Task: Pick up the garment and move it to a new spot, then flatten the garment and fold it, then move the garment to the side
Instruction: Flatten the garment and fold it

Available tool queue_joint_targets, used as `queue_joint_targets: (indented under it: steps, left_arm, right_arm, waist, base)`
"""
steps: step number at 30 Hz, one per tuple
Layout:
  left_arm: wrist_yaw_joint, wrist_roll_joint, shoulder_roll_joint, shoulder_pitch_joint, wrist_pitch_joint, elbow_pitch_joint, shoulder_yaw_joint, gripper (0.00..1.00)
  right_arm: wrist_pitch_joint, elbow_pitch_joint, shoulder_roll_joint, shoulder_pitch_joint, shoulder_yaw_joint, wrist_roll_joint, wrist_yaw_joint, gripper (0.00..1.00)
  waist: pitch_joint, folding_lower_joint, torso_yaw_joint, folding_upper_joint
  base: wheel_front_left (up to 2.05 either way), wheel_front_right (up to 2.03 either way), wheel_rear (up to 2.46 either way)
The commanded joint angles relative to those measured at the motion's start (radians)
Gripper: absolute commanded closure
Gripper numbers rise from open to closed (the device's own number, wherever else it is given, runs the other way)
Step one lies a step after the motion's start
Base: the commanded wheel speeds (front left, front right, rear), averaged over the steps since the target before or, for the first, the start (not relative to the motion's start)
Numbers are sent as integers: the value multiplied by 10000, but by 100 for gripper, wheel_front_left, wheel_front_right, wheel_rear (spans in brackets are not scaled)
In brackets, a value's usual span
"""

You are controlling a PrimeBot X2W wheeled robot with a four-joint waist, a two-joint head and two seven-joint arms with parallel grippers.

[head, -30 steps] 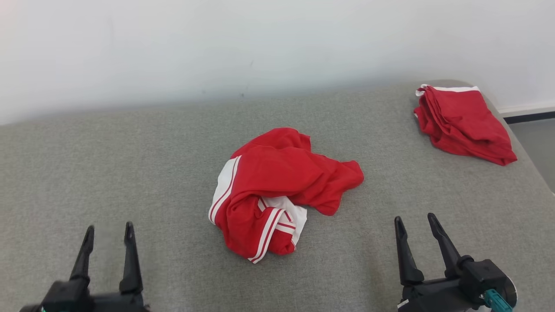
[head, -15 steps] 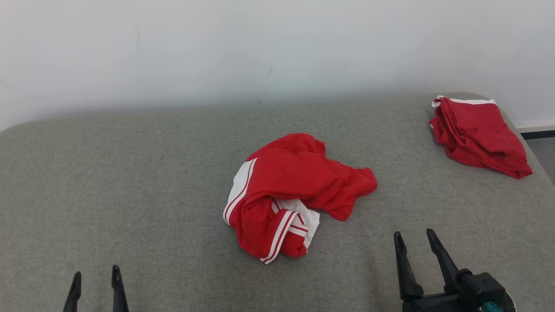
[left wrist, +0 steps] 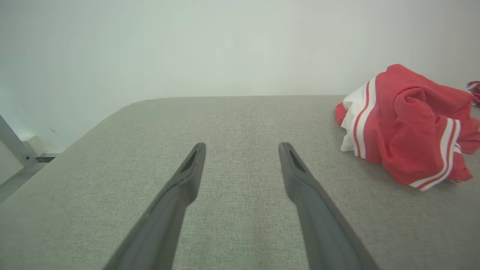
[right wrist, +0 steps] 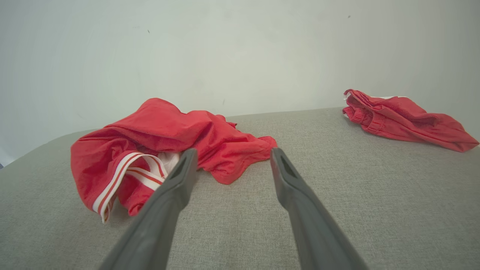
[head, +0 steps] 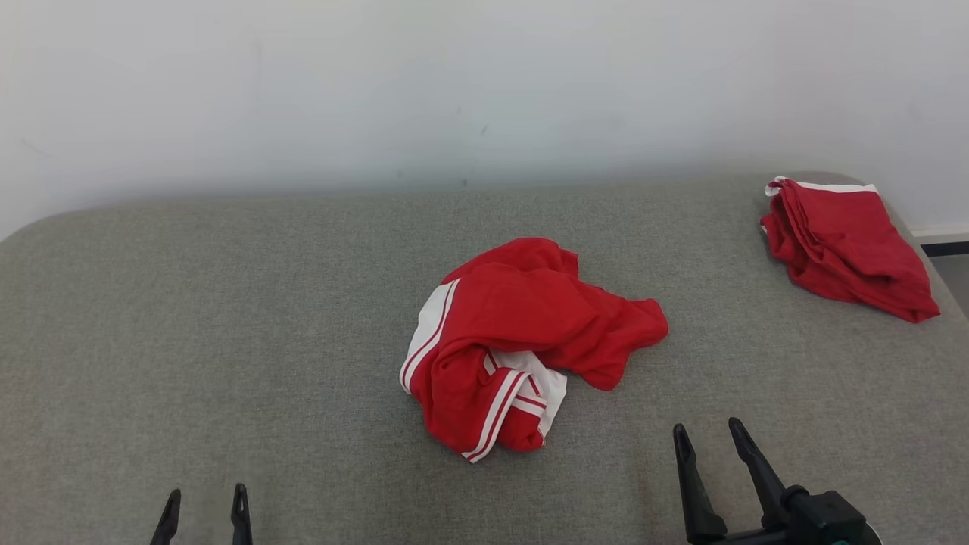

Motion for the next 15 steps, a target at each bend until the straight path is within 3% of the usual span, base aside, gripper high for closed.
queue_joint_targets:
  steps: [1,15]
  left_arm:
    - [-37,43,-37,233,-30,24,-8,0]
    - [-256,-68,-110,165,-31,376,173,0]
  right_arm:
    - [1,28,11,118,34,45,9,0]
    - [1,103,11,96,82,24,9,0]
  waist:
    - [-11,0,20,0]
    - [5,0,95,0]
  base:
    - [0,0,0]
    - [0,0,0]
